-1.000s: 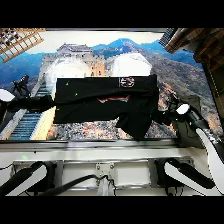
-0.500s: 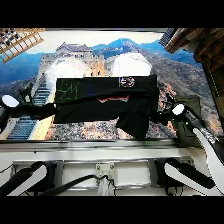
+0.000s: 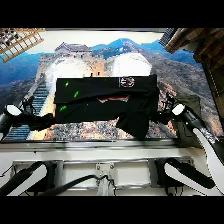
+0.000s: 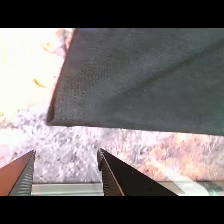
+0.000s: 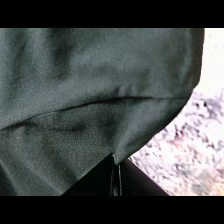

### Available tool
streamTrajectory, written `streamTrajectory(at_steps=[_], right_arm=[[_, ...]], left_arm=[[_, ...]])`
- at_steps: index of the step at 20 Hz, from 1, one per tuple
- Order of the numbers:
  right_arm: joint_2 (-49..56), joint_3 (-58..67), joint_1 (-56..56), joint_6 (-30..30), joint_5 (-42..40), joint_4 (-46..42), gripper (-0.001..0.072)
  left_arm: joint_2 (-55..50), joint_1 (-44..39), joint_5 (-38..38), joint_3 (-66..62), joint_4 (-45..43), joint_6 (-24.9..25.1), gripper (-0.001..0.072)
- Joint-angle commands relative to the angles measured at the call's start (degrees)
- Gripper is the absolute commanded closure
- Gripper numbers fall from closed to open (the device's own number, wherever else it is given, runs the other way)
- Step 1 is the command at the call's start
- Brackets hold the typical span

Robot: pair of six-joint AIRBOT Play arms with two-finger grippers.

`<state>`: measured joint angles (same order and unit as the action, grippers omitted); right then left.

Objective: Fold the clothes and pants, and hang the long-sleeved shirts on hangers.

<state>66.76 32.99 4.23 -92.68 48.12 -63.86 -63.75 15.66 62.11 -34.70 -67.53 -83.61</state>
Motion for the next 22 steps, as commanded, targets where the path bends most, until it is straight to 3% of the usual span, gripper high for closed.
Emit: streamTrajectory(at_steps=[1, 7, 9, 12, 15, 16, 22], right_arm=[[0.0, 0.1, 0.0, 0.4, -0.4, 0.0, 0.0692], [0.0, 0.1, 0.0, 0.4, -0.9, 0.0, 0.0692], [0.0, 0.1, 0.0, 0.4, -1.2, 0.0, 0.0692], [0.0, 0.1, 0.0, 0.4, -1.2, 0.0, 0.0692], [-0.1, 0.1, 0.0, 0.4, -0.8, 0.1, 0.0692], [-0.1, 0.1, 0.0, 0.7, -0.1, 0.0, 0.0692], [-8.7, 0.0, 0.1, 0.8, 8.7, -10.1, 0.0692]], left_arm=[[-0.5, 0.4, -2.2, 0.2, -0.3, 0.0, 0.0304], [-3.4, -0.4, -4.5, 0.2, 2.3, 0.1, 0.0324], [-4.2, -2.4, -5.2, 0.2, 2.3, 0.1, 0.0387], [-4.8, -6.1, -8.5, 0.2, 3.0, 0.0, 0.0414], [-4.8, -7.1, -10.1, 0.2, 4.9, 0.0, 0.0654], [-4.7, -6.8, -10.1, 0.1, 4.7, 0.1, 0.0702], [3.1, -1.0, -5.2, 0.1, -1.4, 3.1, 0.0707]])
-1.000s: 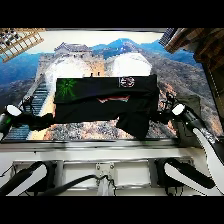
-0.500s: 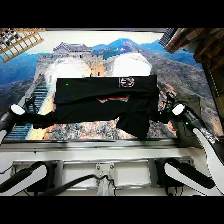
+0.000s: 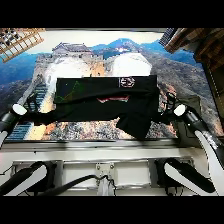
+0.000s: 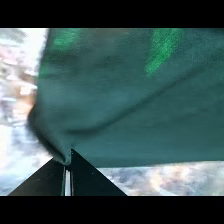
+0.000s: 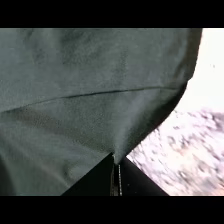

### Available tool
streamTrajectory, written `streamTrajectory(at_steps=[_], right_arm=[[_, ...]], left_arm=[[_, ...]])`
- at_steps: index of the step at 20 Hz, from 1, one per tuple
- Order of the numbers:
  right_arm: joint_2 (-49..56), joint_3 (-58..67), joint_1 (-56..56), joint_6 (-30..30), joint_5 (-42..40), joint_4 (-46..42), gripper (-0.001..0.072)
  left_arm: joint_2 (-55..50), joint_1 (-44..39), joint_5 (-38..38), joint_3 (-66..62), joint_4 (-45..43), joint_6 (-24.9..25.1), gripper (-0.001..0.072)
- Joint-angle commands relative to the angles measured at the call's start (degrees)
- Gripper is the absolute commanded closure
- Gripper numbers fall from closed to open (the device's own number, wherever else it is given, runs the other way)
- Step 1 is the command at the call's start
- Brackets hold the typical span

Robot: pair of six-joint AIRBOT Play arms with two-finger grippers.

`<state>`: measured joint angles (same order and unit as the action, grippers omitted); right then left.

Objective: Fold the clothes and pants, and hang the long-sleeved shirts on hangers.

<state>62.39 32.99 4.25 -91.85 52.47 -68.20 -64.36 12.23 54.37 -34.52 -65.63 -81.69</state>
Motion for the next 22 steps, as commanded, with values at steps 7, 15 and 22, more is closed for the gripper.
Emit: streamTrajectory(at_steps=[7, 15, 22], right_arm=[[-16.2, 0.0, 0.0, 0.2, 17.7, -8.1, 0.0692], [-18.1, 4.2, 0.0, 5.0, 16.4, -7.1, 0.069], [3.2, 22.6, 0.0, 9.1, 12.8, -6.4, 0.0692]], left_arm=[[10.8, 4.9, 9.4, 0.0, -3.4, 3.1, 0.0707], [12.9, 1.9, 3.7, -0.4, 0.7, 6.2, 0.0708], [2.8, -1.1, -8.6, -11.4, 2.0, 6.1, 0.0709]])
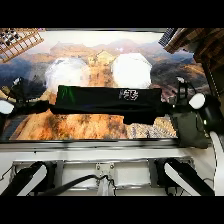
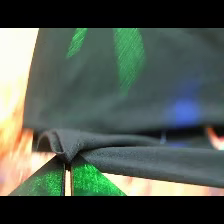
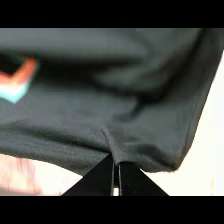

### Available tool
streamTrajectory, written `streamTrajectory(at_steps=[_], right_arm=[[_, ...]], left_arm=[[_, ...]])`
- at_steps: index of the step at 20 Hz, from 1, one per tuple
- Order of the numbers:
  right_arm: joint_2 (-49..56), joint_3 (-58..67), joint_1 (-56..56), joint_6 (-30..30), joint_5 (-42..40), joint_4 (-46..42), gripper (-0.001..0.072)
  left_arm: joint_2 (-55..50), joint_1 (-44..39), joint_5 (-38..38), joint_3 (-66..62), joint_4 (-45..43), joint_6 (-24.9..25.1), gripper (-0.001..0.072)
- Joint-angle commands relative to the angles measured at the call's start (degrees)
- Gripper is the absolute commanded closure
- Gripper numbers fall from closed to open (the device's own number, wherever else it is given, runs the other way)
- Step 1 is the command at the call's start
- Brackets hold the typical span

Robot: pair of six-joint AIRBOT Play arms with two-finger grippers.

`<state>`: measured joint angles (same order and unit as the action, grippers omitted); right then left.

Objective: Fold the clothes and pants, and hang the long-sleeved shirts on hangers.

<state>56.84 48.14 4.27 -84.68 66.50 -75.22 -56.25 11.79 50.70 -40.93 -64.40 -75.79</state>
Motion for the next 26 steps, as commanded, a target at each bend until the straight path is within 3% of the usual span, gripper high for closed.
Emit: streamTrajectory(at_steps=[1, 10, 11, 12, 13, 14, 15, 21, 23, 26], right_arm=[[12.5, 10.6, 0.0, 2.1, -1.5, 1.4, 0.0692], [40.6, 33.9, 0.0, 3.2, -1.6, 3.3, 0.0688], [41.9, 34.6, 0.0, 3.1, -2.1, 3.3, 0.0644], [42.4, 34.8, 0.0, 2.5, -3.1, 3.5, 0.0413], [42.3, 34.8, 0.0, 2.3, -3.2, 3.5, 0.0276], [41.5, 34.8, 0.0, 2.3, -2.7, 3.3, 0.0283], [40.0, 34.8, 0.0, 2.3, -2.4, 3.0, 0.0283], [29.0, 34.2, 8.5, -1.8, -1.6, -2.9, 0.0283], [29.2, 32.0, 14.6, 4.0, 2.1, 6.4, 0.0279], [29.7, 25.3, 20.3, 13.7, 1.7, 21.6, 0.0111]], left_arm=[[-8.7, -0.9, -5.1, -7.6, 1.7, 0.3, 0.0709], [-32.9, -4.2, -9.3, -22.1, 3.2, 1.6, 0.0708], [-34.1, -4.2, -9.4, -22.5, 3.3, 1.7, 0.0705], [-34.8, -4.2, -9.3, -22.6, 3.5, 1.7, 0.0696], [-34.9, -4.2, -8.9, -22.6, 4.2, 1.7, 0.0598], [-34.6, -4.1, -8.2, -22.6, 5.7, 1.7, 0.0415], [-33.9, -3.6, -7.5, -22.6, 6.3, 1.7, 0.0335], [-23.4, 2.7, -5.4, -22.6, 6.2, 1.7, 0.034], [-20.0, 3.1, -3.7, -22.6, 6.2, 1.7, 0.034], [-17.1, 1.6, -0.4, -22.6, 9.6, 1.7, 0.034]])
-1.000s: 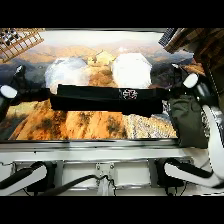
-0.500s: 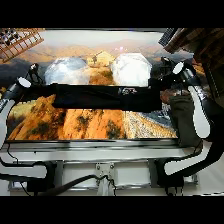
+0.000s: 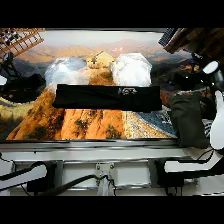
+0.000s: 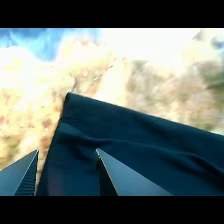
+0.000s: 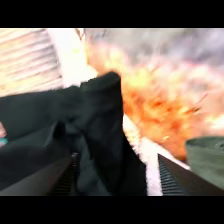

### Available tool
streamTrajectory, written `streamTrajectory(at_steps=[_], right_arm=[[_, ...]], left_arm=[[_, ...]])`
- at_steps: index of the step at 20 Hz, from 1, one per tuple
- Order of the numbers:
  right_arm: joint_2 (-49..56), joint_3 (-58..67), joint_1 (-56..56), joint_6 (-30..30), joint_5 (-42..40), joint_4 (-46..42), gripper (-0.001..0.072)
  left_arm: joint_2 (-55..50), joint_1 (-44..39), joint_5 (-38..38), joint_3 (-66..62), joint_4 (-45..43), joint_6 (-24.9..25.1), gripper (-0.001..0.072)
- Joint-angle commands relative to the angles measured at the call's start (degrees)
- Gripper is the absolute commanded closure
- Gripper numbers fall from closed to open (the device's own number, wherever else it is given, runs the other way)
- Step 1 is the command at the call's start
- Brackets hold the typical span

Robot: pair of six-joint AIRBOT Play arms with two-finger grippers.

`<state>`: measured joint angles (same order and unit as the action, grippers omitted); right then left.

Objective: Fold the clothes and pants, and hang the long-sleeved shirts on hangers.

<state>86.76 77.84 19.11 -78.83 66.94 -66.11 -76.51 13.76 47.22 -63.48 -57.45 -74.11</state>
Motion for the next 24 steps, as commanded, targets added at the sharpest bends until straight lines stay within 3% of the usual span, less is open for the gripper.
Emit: streamTrajectory(at_steps=[1, 4, 12, 24], right_arm=[[0.7, -5.7, 6.4, 9.0, 1.9, 13.9, 0.0063], [4.2, -7.3, 6.9, 10.7, 2.7, 14.7, 0.0063], [11.7, -7.3, 6.9, 14.3, 3.1, 21.1, 0.0064], [14.1, -7.3, 0.3, 15.4, 4.1, 22.4, 0.0068]], left_arm=[[3.5, -1.1, 4.2, 0.0, 4.6, 0.0, 0.034], [3.5, -4.4, 7.2, 0.0, 8.2, 1.7, 0.034], [3.5, -12.4, 7.6, 0.0, 8.2, 1.7, 0.034], [3.4, -14.5, 6.2, 0.0, 11.7, 1.7, 0.034]])
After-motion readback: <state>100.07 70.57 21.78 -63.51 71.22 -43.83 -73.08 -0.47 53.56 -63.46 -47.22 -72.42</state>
